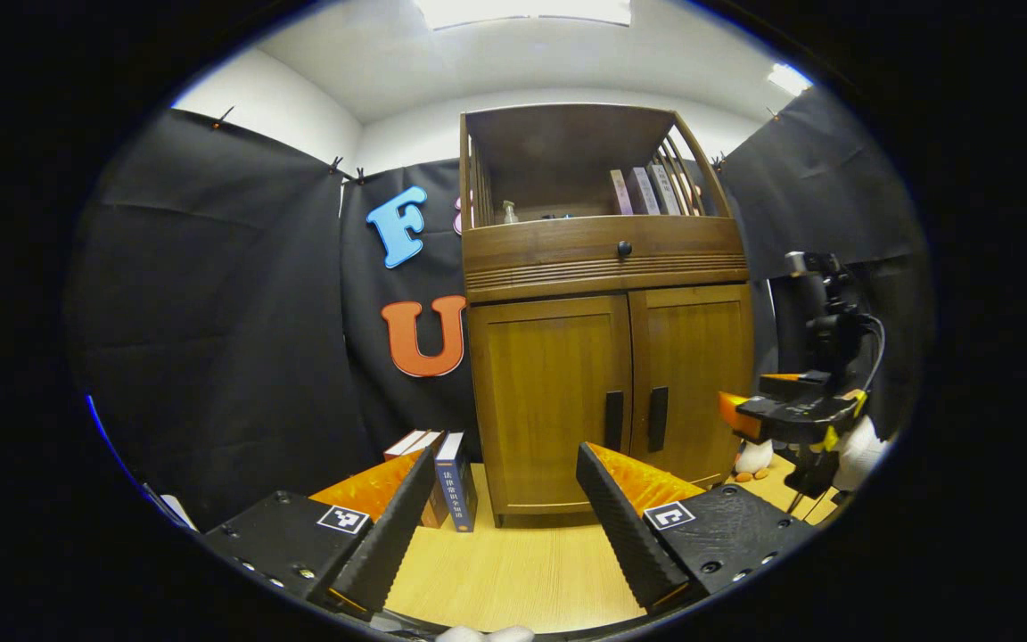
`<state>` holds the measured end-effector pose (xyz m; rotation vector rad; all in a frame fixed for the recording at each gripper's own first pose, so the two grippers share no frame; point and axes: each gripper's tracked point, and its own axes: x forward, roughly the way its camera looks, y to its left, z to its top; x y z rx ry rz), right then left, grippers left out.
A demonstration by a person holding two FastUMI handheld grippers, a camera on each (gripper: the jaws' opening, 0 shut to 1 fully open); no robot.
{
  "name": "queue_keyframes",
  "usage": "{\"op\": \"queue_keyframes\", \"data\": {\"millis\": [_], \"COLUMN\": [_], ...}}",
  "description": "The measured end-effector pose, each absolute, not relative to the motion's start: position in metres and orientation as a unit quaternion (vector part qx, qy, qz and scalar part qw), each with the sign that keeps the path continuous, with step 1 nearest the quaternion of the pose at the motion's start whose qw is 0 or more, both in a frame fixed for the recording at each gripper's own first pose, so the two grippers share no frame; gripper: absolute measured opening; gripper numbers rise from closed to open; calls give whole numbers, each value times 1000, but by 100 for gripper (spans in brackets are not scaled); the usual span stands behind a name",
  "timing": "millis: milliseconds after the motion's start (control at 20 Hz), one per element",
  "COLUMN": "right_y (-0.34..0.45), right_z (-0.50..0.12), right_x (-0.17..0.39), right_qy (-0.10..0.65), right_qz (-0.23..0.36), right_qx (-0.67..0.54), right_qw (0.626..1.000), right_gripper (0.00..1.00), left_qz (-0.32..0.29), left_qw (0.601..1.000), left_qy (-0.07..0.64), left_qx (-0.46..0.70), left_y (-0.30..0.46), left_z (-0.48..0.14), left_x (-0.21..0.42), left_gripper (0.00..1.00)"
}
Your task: Open the right door of the double-door shoe cabinet with the right hand, and open the left door with the left hand.
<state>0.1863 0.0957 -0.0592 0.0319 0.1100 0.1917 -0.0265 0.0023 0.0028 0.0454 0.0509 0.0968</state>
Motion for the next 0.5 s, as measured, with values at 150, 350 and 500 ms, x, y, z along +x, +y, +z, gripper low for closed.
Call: {"op": "queue_keyframes", "data": {"millis": [150, 350, 500], "right_y": [127, 165, 177], "right_z": [-74, -93, -111], "right_x": [224, 260, 285], "right_qy": [70, 98, 125], "right_qz": [122, 152, 150], "right_qx": [14, 1, -8], "right_qw": [990, 984, 981], "right_gripper": [100, 99, 98], "left_qz": [67, 99, 111], "left_qw": [997, 994, 993], "left_qy": [26, 39, 46], "left_qx": [23, 17, 15], "left_y": [4, 5, 5], "left_z": [4, 0, -1], "left_x": [-26, -20, -17], "left_gripper": [96, 96, 96]}}
